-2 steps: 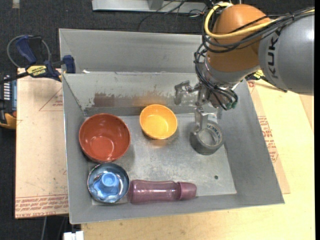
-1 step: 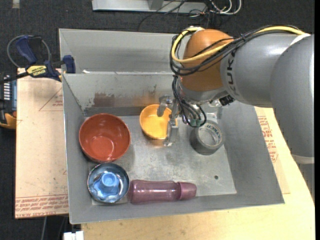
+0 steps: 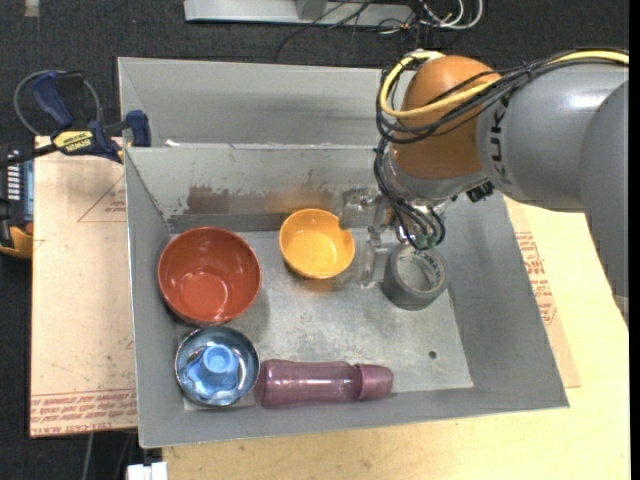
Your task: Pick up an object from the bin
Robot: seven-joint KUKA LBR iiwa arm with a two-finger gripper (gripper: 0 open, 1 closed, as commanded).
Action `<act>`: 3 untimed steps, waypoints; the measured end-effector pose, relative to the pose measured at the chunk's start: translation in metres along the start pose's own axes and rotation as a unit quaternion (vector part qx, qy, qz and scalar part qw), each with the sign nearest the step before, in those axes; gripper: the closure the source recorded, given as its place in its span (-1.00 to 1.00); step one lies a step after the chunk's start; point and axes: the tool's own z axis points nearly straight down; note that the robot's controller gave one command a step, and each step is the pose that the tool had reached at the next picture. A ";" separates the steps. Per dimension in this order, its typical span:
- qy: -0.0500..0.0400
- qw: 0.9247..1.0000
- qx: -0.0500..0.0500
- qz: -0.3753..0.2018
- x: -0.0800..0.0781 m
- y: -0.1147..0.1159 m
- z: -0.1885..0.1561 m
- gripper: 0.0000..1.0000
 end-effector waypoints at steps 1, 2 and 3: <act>0.005 1.000 -0.004 0.018 -0.004 0.026 0.003 -1.00; 0.001 1.000 -0.002 0.023 -0.008 0.023 0.057 -1.00; 0.006 0.999 -0.004 0.040 -0.006 0.023 0.059 1.00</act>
Offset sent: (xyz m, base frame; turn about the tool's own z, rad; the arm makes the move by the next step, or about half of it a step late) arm 0.0075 0.0231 -0.0553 0.0463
